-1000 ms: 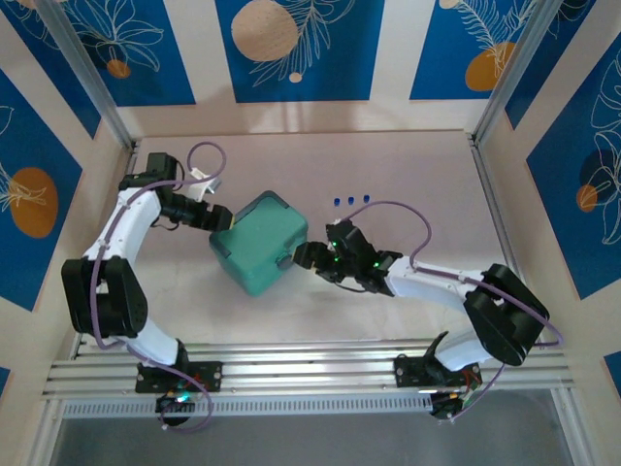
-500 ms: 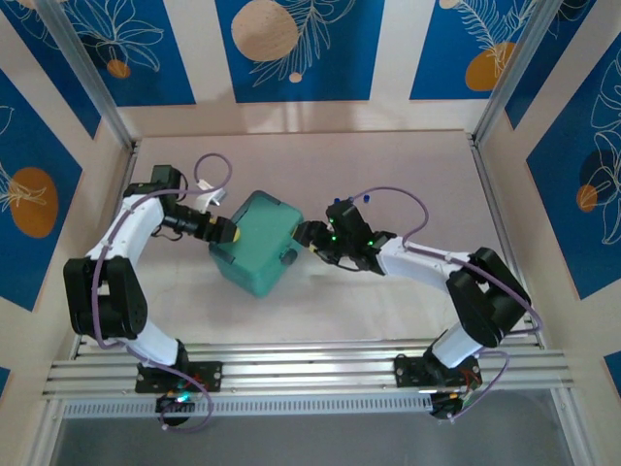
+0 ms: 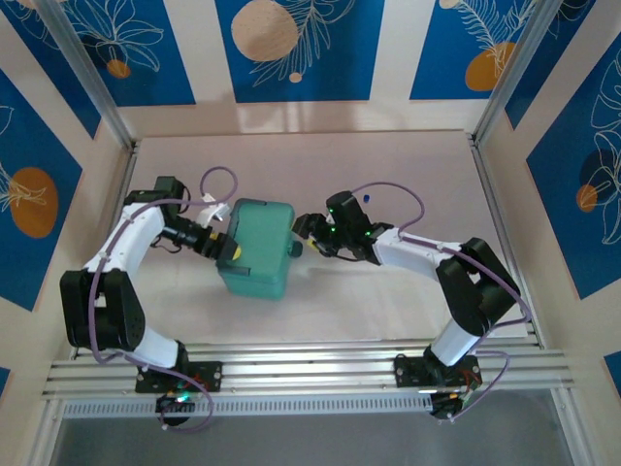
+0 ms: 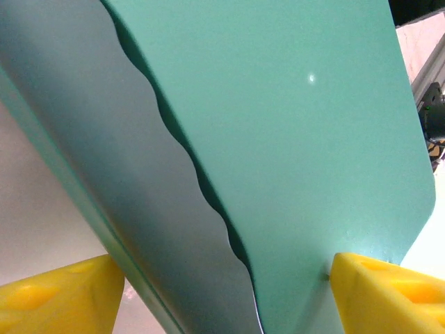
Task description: Organize the chemistry lab equipment
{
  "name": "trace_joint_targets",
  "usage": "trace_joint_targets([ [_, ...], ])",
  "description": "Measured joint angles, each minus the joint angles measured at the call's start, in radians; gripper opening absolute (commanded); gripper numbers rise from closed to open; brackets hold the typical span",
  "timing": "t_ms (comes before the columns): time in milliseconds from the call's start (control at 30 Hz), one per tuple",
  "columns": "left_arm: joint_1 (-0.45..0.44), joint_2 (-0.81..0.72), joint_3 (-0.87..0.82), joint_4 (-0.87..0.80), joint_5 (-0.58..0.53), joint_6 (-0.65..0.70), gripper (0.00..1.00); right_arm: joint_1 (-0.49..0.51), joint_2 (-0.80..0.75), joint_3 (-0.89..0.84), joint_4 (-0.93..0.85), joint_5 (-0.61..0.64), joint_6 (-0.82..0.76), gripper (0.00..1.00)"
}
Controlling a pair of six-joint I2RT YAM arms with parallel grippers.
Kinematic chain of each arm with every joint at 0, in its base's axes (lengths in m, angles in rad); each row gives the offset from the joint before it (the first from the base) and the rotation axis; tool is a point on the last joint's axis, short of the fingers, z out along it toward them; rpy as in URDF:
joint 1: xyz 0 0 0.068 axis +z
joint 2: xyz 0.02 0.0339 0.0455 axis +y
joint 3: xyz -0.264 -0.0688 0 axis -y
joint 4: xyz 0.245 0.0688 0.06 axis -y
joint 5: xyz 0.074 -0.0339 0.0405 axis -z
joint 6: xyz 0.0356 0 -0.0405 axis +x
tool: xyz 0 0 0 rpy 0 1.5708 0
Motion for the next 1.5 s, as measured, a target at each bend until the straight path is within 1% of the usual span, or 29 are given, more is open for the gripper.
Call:
trace_joint_targets([
  [100, -0.007, -0.02, -0.01, 0.015, -0.014, -0.013, 0.78, -0.001, -0.022, -0.059, 0.047, -0.033, 0.02, 0.63],
  [267, -0.011, -0.048, -0.01, 0.085, -0.071, -0.067, 0.78, -0.001, -0.039, -0.183, 0.219, -0.095, 0.092, 0.63],
  [433, -0.011, -0.077, -0.006, 0.155, -0.145, -0.126, 0.78, -0.001, -0.039, -0.239, 0.338, -0.12, 0.139, 0.63],
  [533, -0.011, -0.1, 0.015, 0.173, -0.161, -0.15, 0.79, -0.001, -0.039, -0.26, 0.399, -0.13, 0.157, 0.64],
  [733, -0.016, -0.167, 0.058, 0.173, -0.093, -0.158, 0.8, 0.0, -0.052, -0.304, 0.474, -0.13, 0.176, 0.64],
  [833, -0.04, -0.182, 0.058, 0.169, -0.054, -0.153, 0.8, 0.0, -0.058, -0.306, 0.505, -0.129, 0.183, 0.64],
  [1067, -0.105, -0.159, 0.031, 0.17, 0.004, -0.148, 0.8, 0.0, -0.066, -0.327, 0.578, -0.13, 0.205, 0.64],
  [1333, -0.188, -0.146, -0.021, 0.185, 0.013, -0.148, 0.81, 0.0, -0.068, -0.356, 0.649, -0.133, 0.226, 0.64],
  [1500, -0.203, -0.143, -0.026, 0.2, -0.01, -0.149, 0.81, 0.0, -0.055, -0.367, 0.718, -0.139, 0.248, 0.64],
])
